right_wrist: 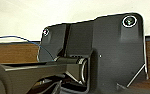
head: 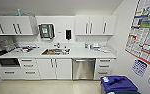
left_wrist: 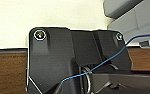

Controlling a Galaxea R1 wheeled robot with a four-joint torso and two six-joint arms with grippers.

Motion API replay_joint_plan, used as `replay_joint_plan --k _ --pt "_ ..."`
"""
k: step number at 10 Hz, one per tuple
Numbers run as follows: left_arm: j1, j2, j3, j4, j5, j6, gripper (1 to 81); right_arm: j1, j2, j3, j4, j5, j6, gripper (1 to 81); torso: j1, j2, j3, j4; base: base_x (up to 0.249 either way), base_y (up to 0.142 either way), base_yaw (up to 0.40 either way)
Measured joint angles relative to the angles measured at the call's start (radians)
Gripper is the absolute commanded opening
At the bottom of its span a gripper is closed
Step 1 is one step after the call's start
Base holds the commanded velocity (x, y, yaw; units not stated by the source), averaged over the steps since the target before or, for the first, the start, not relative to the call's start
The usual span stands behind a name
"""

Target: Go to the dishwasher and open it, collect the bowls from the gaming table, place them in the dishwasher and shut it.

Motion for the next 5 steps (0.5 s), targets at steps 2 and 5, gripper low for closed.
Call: replay_joint_plan --k 2,5 --pt "-0.002 -0.007 -0.005 0.0 -0.003 0.0 81.1 0.0 0.006 0.002 -0.001 0.0 -0.001 81.1 -0.001 0.0 0.0 0.0 0.107 0.0 0.0" --pt "0.008 -0.003 -0.003 0.0 0.0 0.0 81.1 -0.005 0.006 0.002 -0.002 -0.002 -0.001 81.1 -0.001 0.0 0.0 0.0 0.14 0.0 0.0"
